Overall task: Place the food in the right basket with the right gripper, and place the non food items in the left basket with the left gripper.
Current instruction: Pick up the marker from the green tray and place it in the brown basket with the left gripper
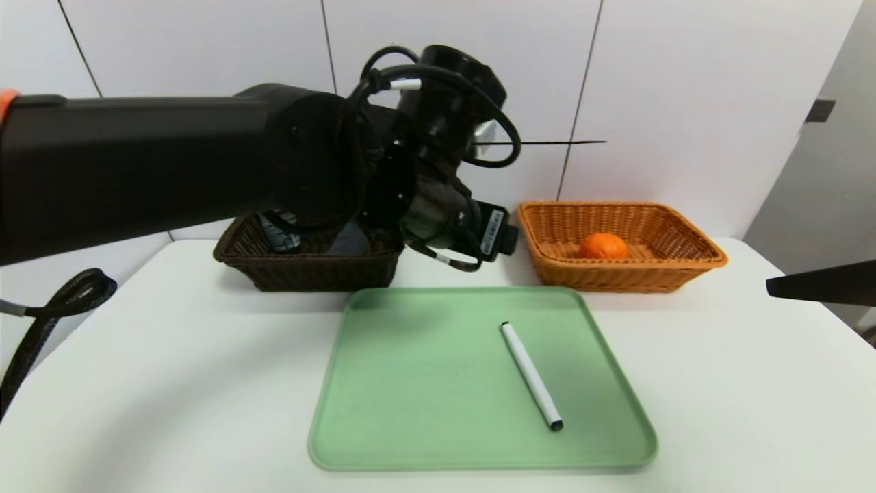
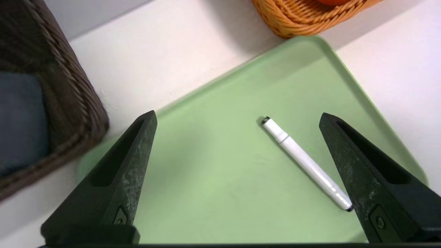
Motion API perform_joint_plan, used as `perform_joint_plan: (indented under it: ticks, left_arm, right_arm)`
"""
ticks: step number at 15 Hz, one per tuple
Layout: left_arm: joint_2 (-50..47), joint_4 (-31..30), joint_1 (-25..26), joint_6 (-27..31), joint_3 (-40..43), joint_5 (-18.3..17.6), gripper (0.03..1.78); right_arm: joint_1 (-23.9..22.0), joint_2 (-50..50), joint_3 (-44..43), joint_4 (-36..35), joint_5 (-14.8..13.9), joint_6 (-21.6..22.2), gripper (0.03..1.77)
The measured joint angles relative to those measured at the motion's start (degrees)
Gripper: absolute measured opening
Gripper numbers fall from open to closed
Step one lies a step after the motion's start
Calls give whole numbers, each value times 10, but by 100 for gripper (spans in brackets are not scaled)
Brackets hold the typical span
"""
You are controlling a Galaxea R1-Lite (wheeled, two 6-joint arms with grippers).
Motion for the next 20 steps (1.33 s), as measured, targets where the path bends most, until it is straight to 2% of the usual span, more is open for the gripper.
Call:
perform_joint_plan:
  ticks: [3,7,12,17,20]
  left_arm:
    - [25,25,-30,-79,0,61,167]
    - [54,41,-63,-155,-1,68,169]
    - [82,54,-99,-183,-1,70,169]
    - [108,54,-106,-196,-2,71,169]
    - [132,53,-106,-205,-2,85,169]
  right_arm:
    - [-1,0,5,0,1,0,170]
    - [-1,-1,15,0,1,0,170]
    - [-1,-4,26,0,0,6,170]
    - [-1,-9,32,0,1,6,170]
    - [-1,-9,33,0,1,6,170]
